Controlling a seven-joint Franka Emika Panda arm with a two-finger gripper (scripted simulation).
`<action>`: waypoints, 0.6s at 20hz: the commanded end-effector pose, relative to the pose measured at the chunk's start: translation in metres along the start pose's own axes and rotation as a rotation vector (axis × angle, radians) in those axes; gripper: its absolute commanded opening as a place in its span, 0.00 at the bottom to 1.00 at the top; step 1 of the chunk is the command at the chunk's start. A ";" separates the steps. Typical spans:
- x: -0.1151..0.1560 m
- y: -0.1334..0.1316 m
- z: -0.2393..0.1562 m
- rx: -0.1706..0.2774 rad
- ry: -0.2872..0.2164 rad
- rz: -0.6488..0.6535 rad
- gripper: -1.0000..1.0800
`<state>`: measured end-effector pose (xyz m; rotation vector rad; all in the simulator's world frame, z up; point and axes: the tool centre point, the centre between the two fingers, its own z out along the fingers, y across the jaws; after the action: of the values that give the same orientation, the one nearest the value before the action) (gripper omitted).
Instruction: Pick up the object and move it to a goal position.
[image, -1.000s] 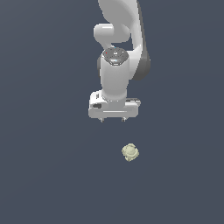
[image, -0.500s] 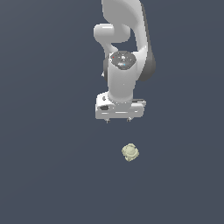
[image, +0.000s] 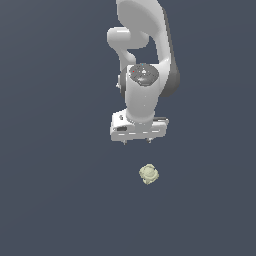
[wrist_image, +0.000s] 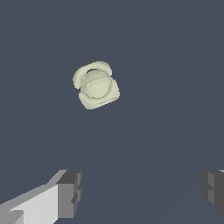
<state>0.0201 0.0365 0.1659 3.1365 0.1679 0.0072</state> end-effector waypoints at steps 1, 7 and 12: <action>0.008 -0.003 0.005 -0.001 -0.001 -0.028 0.96; 0.033 -0.015 0.021 -0.003 -0.003 -0.127 0.96; 0.058 -0.027 0.041 -0.003 -0.004 -0.230 0.96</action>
<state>0.0683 0.0651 0.1309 3.1004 0.4773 0.0016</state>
